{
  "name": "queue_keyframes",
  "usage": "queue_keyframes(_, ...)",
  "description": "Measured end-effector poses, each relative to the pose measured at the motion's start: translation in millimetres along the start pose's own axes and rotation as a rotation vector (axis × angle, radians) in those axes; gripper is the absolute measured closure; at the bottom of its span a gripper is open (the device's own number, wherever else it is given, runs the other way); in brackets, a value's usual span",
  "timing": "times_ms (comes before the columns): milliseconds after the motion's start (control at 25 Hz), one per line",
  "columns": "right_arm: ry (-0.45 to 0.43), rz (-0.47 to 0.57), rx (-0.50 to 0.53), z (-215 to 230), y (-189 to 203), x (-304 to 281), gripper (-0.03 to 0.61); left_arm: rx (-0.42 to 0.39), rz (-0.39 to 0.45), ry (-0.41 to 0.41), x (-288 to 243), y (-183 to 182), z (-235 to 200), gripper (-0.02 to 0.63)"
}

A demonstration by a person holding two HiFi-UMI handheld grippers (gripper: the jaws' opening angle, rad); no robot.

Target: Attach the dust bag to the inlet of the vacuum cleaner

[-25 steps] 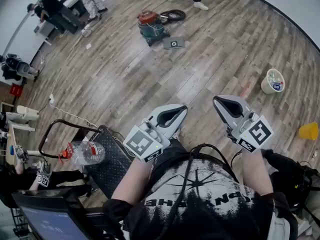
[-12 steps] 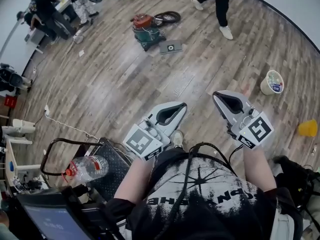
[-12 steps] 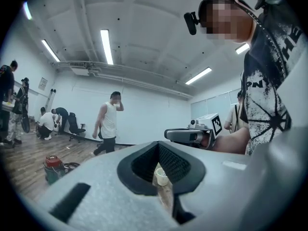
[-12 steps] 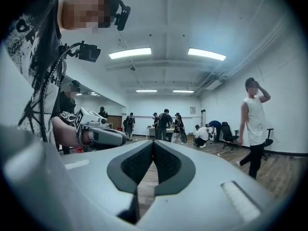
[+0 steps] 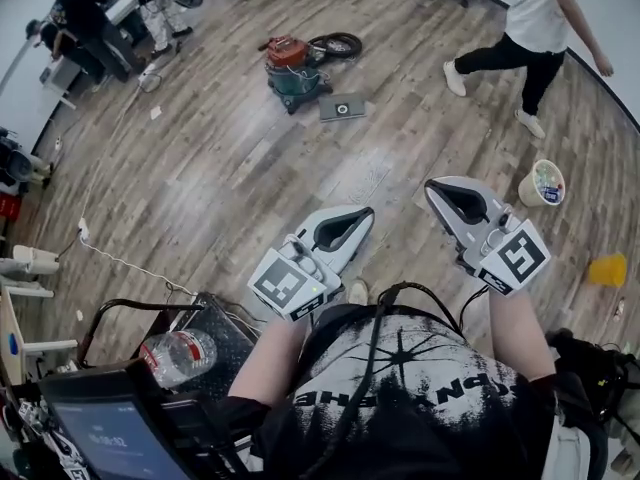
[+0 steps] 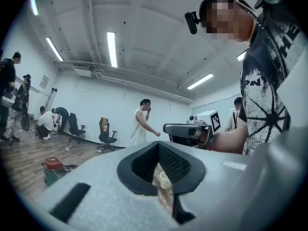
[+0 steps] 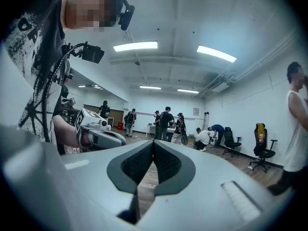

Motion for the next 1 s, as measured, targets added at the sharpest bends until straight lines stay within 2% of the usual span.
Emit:
queue_keyframes(280,0.006,-0.006,-0.021,-4,9,-44,0.574,-0.019,-0.021,0.019,16,-5,-41,0.614)
queue_keyframes(600,-0.03,-0.016,-0.002,-11,21,-75,0.574,-0.017,-0.052,0.032,21,1,-67,0.614)
queue_keyframes(1000,-0.003,-0.037,-0.023,17,38,-87,0.574,-0.004,-0.11,0.092,-5,13,-90,0.614)
Point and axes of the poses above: the fingertips, and each gripper's own axes: x backward along the fingers, z to its right, y out of its underside, the point moved 4 cm from there along x, backward along the fingers, and after that the axes turned 9 degrees about y, right-handed, at the moved point
